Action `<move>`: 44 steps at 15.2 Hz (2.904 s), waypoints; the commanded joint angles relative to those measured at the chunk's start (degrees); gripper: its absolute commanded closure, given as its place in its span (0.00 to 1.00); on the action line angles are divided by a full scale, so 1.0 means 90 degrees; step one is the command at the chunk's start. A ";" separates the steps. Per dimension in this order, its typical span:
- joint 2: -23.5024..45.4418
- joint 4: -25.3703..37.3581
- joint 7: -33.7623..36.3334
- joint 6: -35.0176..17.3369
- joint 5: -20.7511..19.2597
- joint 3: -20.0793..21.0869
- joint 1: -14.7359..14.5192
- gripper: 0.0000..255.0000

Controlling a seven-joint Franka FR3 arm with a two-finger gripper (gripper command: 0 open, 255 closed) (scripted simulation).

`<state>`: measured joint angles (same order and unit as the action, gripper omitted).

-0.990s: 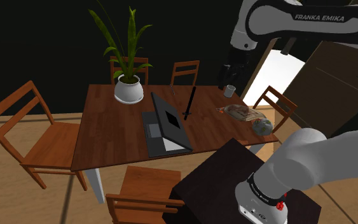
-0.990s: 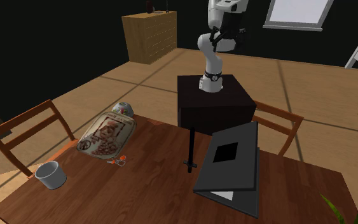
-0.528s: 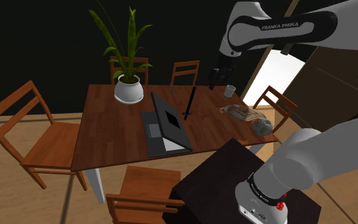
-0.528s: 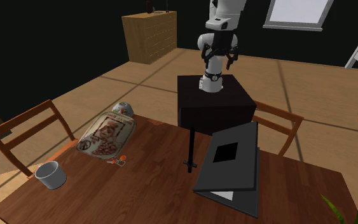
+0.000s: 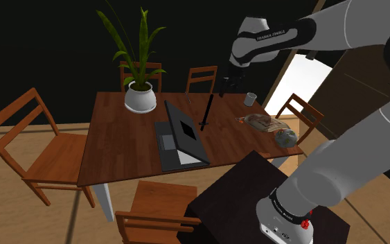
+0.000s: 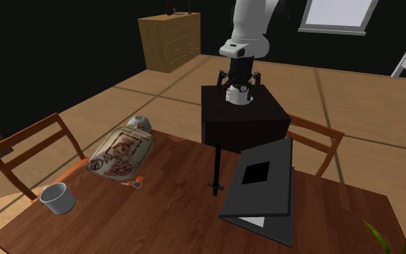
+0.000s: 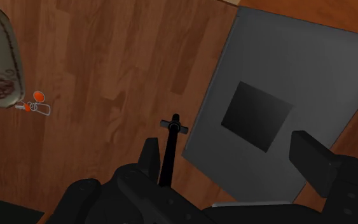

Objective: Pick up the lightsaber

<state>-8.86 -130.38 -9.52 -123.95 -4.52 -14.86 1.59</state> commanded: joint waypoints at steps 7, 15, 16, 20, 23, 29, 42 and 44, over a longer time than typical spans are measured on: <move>0.1953 0.1361 -0.0923 -0.0811 0.0867 -0.0206 0.0172 0.00; 0.3440 0.2609 -0.1536 -0.1163 0.1560 -0.0062 0.0540 0.00; 0.3488 0.2587 -0.1551 -0.1232 0.1581 -0.0051 0.0548 0.00; 0.3687 0.2510 -0.1613 -0.1500 0.1669 -0.0004 0.0580 0.00; 0.3709 0.2497 -0.1622 -0.1536 0.1680 0.0002 0.0584 1.00; 0.3705 0.2489 -0.1620 -0.1538 0.1678 0.0002 0.0582 1.00; 0.3242 0.2727 -0.1473 -0.0855 0.1471 -0.0105 0.0511 1.00; 0.3159 0.2790 -0.1446 -0.0713 0.1433 -0.0121 0.0501 1.00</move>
<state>19.97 -105.58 -22.65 -131.08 8.56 -15.87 6.15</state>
